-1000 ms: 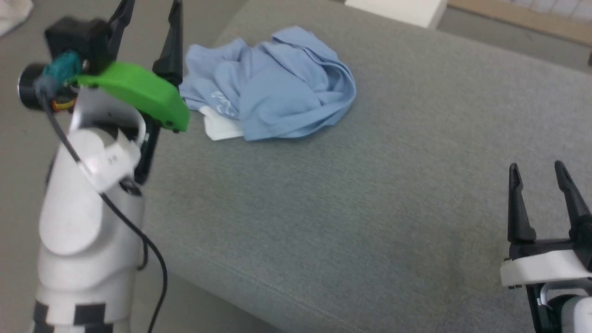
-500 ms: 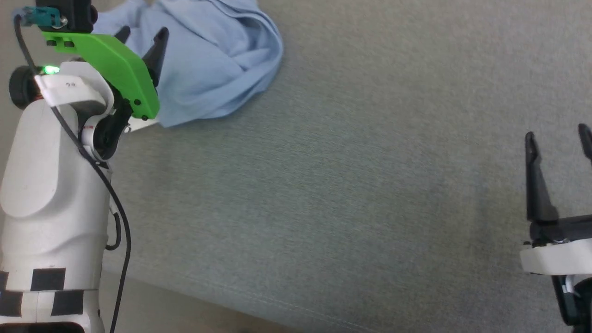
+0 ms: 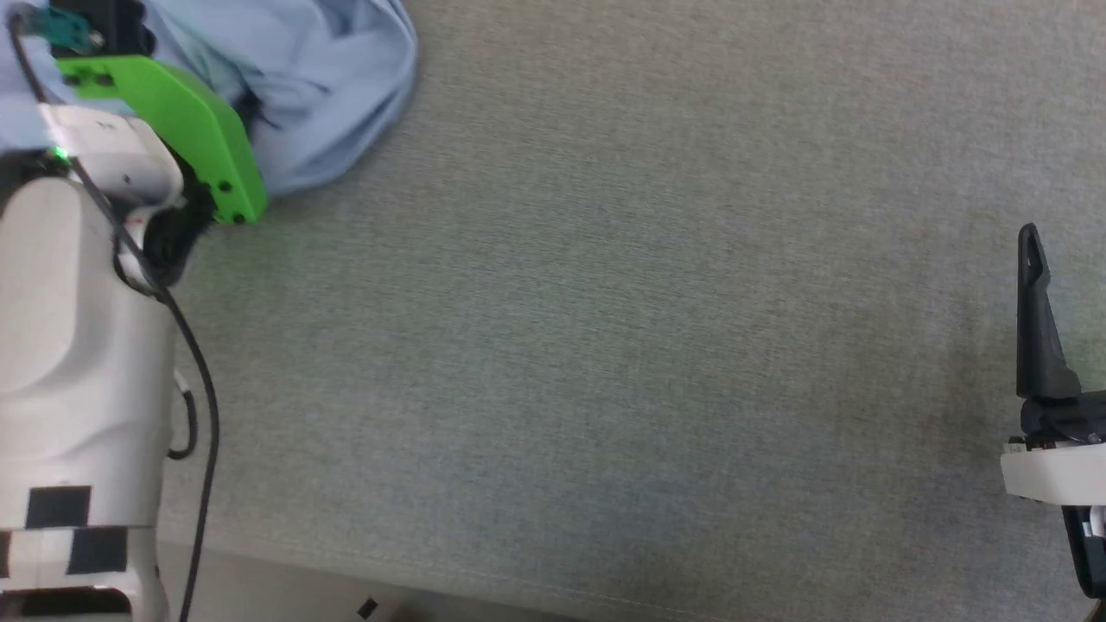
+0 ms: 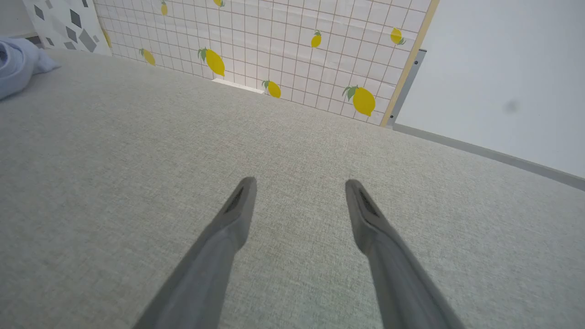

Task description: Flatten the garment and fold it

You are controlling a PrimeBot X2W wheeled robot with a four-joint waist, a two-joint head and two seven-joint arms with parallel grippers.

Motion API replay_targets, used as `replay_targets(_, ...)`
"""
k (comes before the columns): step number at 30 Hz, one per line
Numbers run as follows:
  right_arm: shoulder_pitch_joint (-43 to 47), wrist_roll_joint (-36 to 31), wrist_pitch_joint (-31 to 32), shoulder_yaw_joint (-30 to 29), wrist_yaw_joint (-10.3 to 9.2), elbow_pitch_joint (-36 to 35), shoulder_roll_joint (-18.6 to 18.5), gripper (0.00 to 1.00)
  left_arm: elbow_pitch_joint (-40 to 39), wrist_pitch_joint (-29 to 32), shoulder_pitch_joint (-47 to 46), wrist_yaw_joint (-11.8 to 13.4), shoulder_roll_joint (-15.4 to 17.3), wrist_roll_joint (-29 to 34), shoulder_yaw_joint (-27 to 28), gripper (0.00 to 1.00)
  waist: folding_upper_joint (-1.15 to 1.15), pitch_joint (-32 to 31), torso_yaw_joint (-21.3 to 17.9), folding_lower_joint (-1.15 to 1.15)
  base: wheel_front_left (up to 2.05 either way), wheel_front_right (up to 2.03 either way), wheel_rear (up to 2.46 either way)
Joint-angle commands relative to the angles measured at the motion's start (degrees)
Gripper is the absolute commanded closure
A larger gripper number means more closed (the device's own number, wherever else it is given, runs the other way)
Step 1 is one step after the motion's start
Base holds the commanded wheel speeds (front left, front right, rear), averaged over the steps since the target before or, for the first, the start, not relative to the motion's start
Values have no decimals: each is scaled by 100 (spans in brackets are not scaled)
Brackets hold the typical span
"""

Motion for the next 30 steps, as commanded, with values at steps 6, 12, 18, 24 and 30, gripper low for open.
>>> replay_targets(6,-138,29,-69,47,-10,66,63,0,204,-226,6,-37,118,121,-101,100,0,-139,-37,0,0,0,0)
replay_targets(12,-169,21,-216,223,-10,362,259,0,41,-382,-68,-141,363,53,-41,100,0,-694,-10,0,0,0,0)
replay_targets(18,-100,5,-390,308,-10,741,508,0,-351,-527,-224,-216,557,-8,-24,100,0,-1423,-5,0,0,0,0)
replay_targets(24,38,22,-554,290,-10,1078,674,0,-738,-671,-469,-280,438,-147,-175,100,0,-2139,6,0,0,0,0)
replay_targets(30,225,187,-665,227,-10,1337,718,0,-1005,-607,-640,-303,188,-358,-336,100,0,-2803,-85,0,0,0,0)
